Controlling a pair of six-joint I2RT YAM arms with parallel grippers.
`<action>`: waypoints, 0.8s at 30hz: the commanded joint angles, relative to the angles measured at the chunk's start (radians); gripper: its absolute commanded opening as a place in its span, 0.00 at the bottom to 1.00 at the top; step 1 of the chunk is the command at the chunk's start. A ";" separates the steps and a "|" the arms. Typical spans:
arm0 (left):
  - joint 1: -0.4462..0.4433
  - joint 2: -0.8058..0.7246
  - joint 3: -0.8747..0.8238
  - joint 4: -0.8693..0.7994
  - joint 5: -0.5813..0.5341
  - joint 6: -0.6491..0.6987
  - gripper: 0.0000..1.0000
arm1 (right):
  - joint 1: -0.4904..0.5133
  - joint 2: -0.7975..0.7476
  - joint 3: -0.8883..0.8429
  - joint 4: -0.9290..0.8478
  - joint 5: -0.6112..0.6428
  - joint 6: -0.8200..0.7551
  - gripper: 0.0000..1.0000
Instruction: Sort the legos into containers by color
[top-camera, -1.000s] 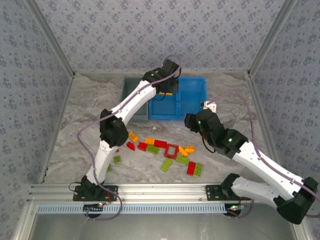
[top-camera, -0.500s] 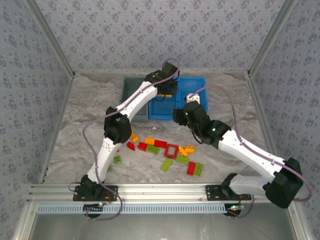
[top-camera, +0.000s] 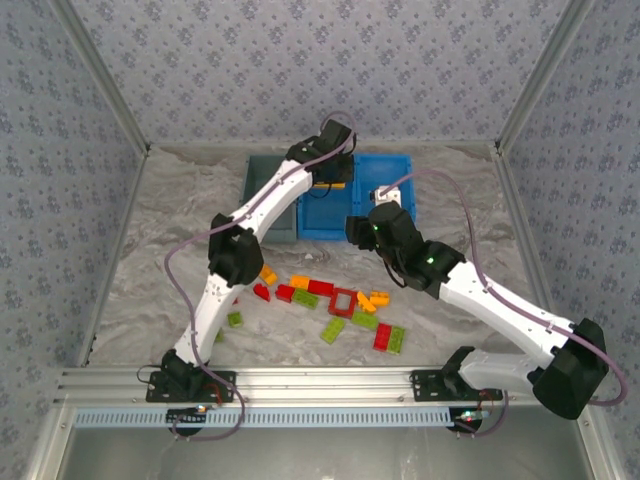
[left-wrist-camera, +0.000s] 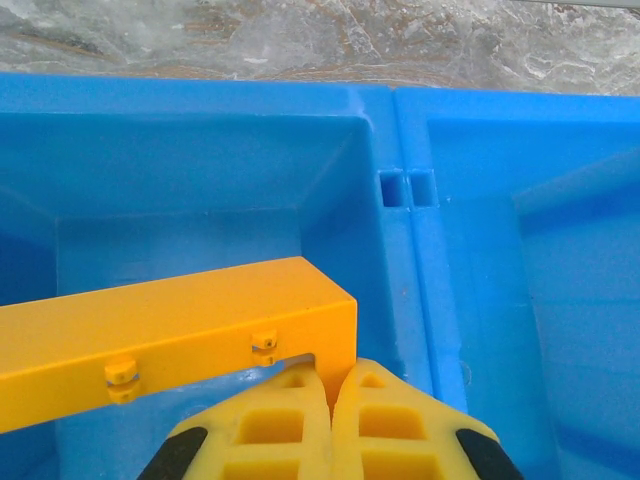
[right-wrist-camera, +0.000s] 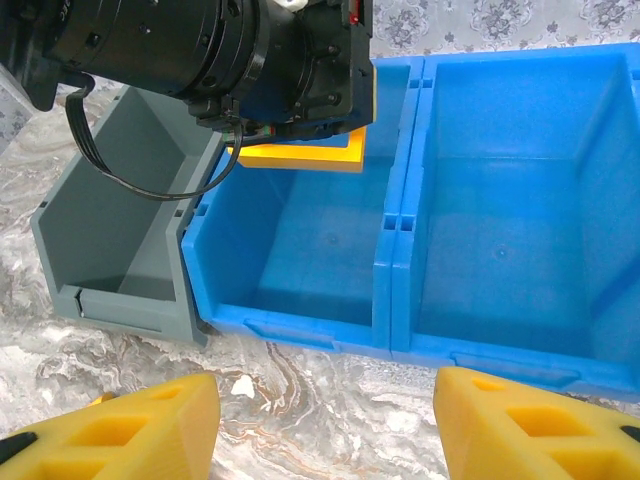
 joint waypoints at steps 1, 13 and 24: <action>0.018 0.024 0.030 0.028 0.043 -0.001 0.00 | 0.007 -0.012 -0.005 0.023 0.028 -0.010 0.61; 0.038 0.082 0.042 0.089 0.154 -0.019 0.00 | 0.009 0.090 0.083 0.030 0.052 -0.046 0.62; 0.054 0.135 0.043 0.084 0.164 -0.017 0.00 | 0.009 0.076 0.068 0.014 0.045 -0.029 0.62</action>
